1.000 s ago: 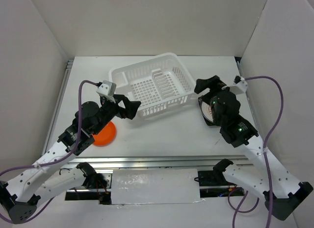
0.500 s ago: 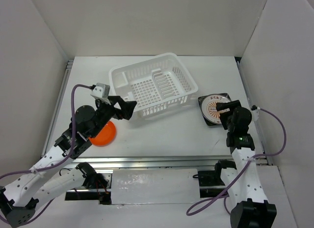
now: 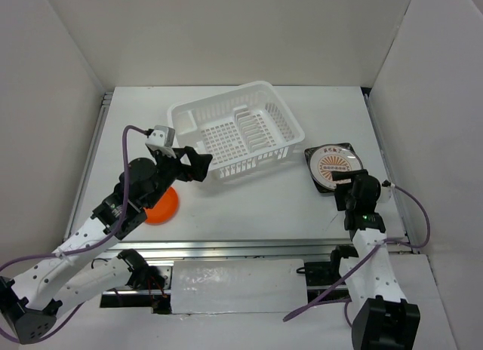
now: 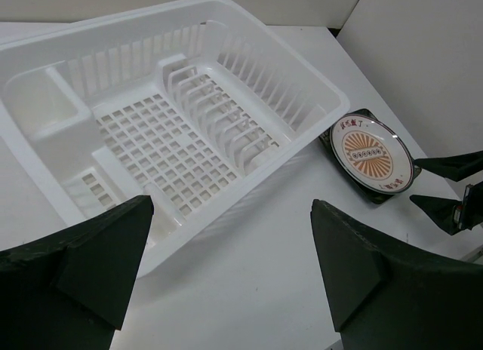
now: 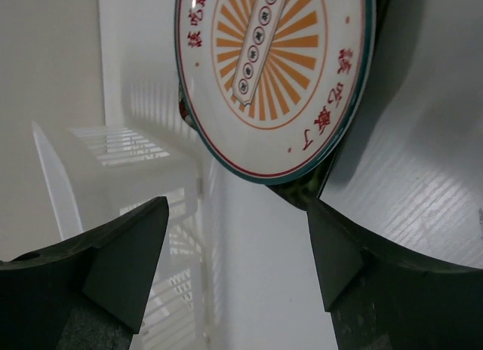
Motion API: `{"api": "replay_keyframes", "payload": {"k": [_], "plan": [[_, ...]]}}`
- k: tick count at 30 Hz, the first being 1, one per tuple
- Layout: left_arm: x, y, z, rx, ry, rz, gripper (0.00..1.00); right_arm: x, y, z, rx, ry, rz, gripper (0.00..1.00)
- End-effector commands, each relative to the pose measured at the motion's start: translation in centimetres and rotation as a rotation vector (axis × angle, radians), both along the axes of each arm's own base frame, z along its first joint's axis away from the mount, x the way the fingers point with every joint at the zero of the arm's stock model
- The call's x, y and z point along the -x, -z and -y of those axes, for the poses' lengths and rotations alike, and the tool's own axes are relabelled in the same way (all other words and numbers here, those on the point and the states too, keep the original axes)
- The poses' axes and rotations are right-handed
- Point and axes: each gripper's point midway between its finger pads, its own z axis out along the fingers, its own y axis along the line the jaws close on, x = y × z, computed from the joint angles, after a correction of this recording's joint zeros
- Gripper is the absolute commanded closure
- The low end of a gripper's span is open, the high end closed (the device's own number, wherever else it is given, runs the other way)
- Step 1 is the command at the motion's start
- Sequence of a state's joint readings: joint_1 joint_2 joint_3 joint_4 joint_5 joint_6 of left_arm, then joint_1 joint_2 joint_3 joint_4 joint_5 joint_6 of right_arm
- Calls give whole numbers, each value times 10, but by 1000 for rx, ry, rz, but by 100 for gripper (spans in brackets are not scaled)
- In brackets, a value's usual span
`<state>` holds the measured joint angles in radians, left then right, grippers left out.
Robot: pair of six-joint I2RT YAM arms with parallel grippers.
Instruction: Load the plates into the dish rack
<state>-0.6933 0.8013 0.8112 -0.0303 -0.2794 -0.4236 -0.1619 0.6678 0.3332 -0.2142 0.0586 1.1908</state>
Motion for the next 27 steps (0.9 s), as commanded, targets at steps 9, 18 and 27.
{"api": "replay_keyframes", "payload": {"k": [9, 18, 27], "plan": [[-5, -15, -2, 35, -34, 32, 0, -5, 31, 17, -84, 131, -59, 20], [-7, -15, -2, 27, -37, 35, 0, -9, 49, 23, -117, 181, -93, 22], [-11, -12, 1, 15, -39, 29, 0, -11, 52, 33, -108, 225, -90, 26]]}}
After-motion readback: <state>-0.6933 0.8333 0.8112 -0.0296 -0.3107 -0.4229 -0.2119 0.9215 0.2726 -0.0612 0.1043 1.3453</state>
